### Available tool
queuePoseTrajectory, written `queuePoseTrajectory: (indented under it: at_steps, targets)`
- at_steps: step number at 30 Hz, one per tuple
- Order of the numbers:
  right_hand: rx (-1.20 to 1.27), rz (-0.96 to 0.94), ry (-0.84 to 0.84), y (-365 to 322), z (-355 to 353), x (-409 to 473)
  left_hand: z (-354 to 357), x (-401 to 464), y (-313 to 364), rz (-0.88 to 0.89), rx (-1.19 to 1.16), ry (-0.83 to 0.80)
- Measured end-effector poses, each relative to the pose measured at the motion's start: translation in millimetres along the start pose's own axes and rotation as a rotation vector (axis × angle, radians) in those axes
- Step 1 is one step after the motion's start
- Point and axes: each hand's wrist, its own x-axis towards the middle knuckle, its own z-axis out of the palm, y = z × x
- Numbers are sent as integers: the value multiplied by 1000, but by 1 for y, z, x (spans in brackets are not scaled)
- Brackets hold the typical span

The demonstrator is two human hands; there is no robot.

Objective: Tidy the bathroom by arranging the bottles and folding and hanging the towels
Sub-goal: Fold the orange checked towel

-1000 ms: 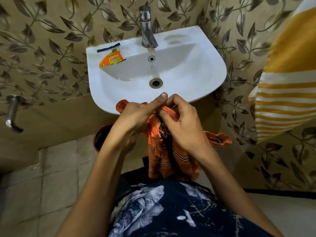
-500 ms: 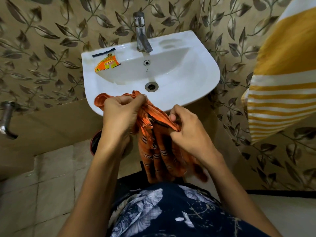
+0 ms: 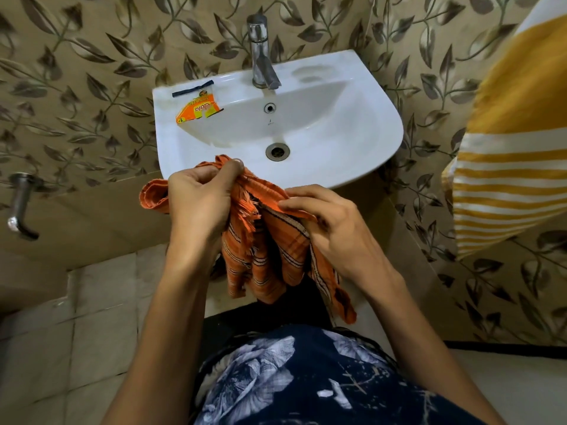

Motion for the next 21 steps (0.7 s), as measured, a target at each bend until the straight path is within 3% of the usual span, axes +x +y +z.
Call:
queuePoseTrajectory:
  at_steps: [7, 15, 17, 21]
  targets:
    - [14, 91, 192, 1, 0, 1, 0, -1, -5, 64, 63, 91]
    - [-21, 418, -160, 9, 3, -4, 4, -5, -4, 136, 82, 86]
    - [17, 408, -126, 9, 2, -4, 3, -3, -3, 142, 67, 94]
    - [77, 375, 98, 6, -7, 0, -5, 5, -6, 78, 86, 83]
